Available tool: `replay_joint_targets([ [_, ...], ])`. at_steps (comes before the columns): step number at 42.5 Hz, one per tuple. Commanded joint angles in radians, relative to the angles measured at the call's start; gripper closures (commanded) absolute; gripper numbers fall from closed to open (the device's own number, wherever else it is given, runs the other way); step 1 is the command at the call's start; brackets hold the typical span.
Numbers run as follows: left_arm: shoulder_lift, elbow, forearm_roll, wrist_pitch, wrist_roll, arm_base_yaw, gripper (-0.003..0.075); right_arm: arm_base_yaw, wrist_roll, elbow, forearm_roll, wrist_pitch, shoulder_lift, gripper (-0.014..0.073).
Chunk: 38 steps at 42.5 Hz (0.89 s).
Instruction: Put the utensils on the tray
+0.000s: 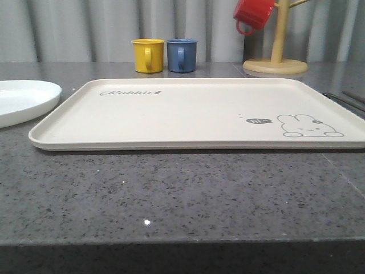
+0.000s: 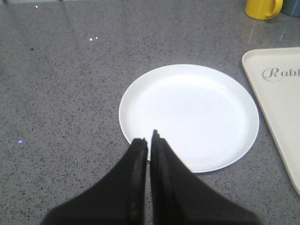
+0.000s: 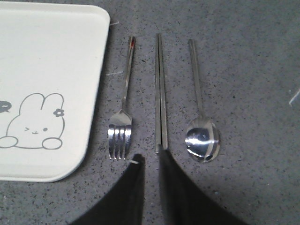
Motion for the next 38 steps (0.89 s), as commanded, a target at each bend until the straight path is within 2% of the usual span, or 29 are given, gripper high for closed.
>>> replay_joint_targets([
  [1,0.034,-0.036,-0.001,-0.061,-0.009,-0.002,0.0525,-0.005,-0.004,-0.028,-0.012,-0.065,0.018,0.024],
  [3,0.057,-0.036,-0.001,-0.061,-0.009,-0.002,0.0422,-0.005,-0.004,-0.028,-0.012,-0.07,0.025,0.0146],
  [5,0.073,-0.036,0.007,-0.061,-0.009,-0.002,0.0328,-0.005,-0.004,-0.028,-0.012,-0.07,0.027,0.0104],
  [7,0.092,-0.041,0.007,-0.056,-0.009,-0.002,0.0258,-0.005,-0.004,-0.028,-0.012,-0.07,0.027,0.0083],
  [10,0.12,-0.064,0.007,-0.025,-0.009,-0.002,0.021,-0.005,-0.004,-0.028,-0.012,-0.069,0.027,0.0085],
  [23,0.344,-0.207,0.041,0.071,-0.009,0.005,0.0206,-0.005,-0.004,-0.028,-0.012,-0.069,0.027,0.0085],
  [32,0.499,-0.3,0.045,0.123,0.003,0.094,0.0206,-0.005,-0.004,-0.028,-0.012,-0.069,0.027,0.0085],
  [38,0.58,-0.339,-0.122,0.133,0.155,0.175,0.0206,-0.005,-0.004,-0.028,-0.012,-0.069,0.027,0.0085],
])
